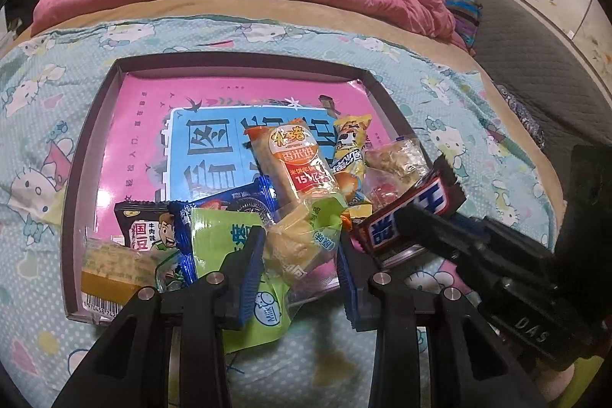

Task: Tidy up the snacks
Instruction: 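Lift the green bag with the left tool while the right tool carries the Snickers bar over the tray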

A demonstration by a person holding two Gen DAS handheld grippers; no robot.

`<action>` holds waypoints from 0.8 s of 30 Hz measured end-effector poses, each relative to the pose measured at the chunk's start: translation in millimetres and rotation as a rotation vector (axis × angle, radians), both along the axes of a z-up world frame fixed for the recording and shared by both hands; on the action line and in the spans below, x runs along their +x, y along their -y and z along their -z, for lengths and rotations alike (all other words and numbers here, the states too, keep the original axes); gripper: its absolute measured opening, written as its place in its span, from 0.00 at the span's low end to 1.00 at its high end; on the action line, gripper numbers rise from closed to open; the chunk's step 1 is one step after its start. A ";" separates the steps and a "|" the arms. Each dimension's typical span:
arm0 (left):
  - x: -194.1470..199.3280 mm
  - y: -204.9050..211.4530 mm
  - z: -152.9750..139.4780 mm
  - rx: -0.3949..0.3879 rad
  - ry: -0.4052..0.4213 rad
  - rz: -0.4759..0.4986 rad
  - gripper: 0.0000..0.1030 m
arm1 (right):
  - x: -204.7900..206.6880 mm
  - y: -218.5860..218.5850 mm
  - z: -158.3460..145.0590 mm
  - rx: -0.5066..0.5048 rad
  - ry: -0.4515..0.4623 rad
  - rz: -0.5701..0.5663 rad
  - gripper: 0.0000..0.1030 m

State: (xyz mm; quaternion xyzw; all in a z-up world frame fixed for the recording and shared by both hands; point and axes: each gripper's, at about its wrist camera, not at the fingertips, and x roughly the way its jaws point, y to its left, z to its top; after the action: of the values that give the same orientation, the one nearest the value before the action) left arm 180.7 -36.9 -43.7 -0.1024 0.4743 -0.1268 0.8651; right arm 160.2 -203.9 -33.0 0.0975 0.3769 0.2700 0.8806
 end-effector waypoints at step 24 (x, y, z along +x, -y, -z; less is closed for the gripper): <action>0.0 -2.2 0.7 -0.010 -0.003 -0.006 0.37 | -2.5 -5.9 8.9 -0.068 -0.016 -0.005 0.20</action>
State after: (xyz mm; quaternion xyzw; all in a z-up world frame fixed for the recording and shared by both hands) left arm 180.8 -34.7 -44.3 -0.1085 0.4746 -0.1265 0.8643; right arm 157.6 -198.0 -41.9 0.0688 0.3934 0.2585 0.8796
